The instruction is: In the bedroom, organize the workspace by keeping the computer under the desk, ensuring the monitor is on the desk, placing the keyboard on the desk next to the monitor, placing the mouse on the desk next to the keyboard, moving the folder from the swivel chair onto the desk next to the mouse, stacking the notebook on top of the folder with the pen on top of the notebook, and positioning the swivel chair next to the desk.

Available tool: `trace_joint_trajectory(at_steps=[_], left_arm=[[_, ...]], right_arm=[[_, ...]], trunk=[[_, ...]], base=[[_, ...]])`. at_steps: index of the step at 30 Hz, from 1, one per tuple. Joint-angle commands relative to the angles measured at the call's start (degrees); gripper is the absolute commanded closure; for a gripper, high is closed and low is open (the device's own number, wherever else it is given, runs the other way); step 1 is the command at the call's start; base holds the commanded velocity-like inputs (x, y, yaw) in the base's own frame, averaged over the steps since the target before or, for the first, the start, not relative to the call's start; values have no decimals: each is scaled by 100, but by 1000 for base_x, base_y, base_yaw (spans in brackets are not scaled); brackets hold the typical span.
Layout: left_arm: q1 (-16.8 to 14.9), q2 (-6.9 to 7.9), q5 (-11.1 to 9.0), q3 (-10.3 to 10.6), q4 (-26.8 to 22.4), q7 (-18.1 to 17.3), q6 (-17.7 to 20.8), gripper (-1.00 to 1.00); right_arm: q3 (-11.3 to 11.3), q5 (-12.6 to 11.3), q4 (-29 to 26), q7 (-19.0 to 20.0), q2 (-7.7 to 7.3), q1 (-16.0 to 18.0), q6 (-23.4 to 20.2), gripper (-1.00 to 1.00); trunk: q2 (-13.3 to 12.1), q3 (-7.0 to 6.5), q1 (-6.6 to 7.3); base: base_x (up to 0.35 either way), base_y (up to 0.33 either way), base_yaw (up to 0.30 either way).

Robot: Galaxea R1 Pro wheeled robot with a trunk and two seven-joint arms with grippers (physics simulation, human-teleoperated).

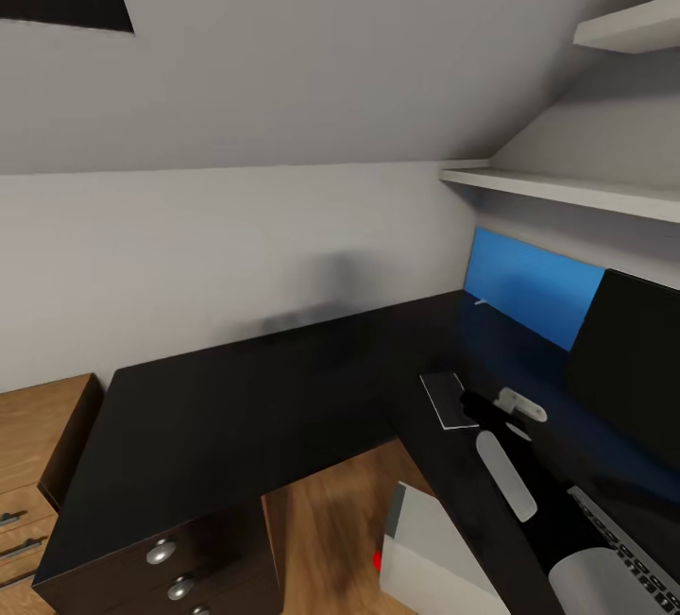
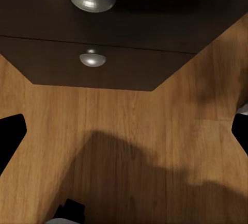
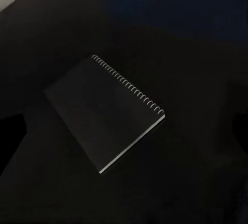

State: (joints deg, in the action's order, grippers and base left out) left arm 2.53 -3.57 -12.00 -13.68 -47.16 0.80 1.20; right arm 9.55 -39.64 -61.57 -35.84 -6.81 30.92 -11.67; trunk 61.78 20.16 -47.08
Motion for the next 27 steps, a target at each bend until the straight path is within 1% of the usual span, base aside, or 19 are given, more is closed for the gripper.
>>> trace_joint_trajectory(at_steps=[1, 9, 15, 16, 17, 24, 27], left_arm=[[2, -3, -57, -3, -12, 8, 12, -100], [2, -3, -57, -3, -16, 8, 12, -100], [2, -3, -57, -8, -28, 8, 12, -100], [2, -3, -64, -28, -47, 1, -341, -100], [2, -3, -64, -28, -47, 0, -387, -100], [2, -3, -64, -29, -47, 0, -434, -100], [2, -3, -65, -29, -47, 0, -435, -100]], right_arm=[[27, -25, -28, -45, -7, 4, -26, -100], [53, -48, -237, -46, -13, 2, -89, -100], [56, -52, -256, -46, -7, 1, -125, -100], [56, -44, -259, -62, 38, 2, -110, -100], [56, -44, -259, -61, 40, 2, -109, -100], [56, -43, -259, -64, 39, -1, -108, -100], [51, -43, -259, -61, 39, 1, -113, -100]], trunk=[[4, 6, -1], [4, 6, -1], [4, 7, -1], [4, 11, -1], [4, 15, -1], [4, 38, -1], [4, 42, -1]], base=[[0, 0, 0], [0, 0, 0], [0, 0, 2], [0, 0, 226], [0, 0, 236], [0, 0, 246], [0, 0, 155]])
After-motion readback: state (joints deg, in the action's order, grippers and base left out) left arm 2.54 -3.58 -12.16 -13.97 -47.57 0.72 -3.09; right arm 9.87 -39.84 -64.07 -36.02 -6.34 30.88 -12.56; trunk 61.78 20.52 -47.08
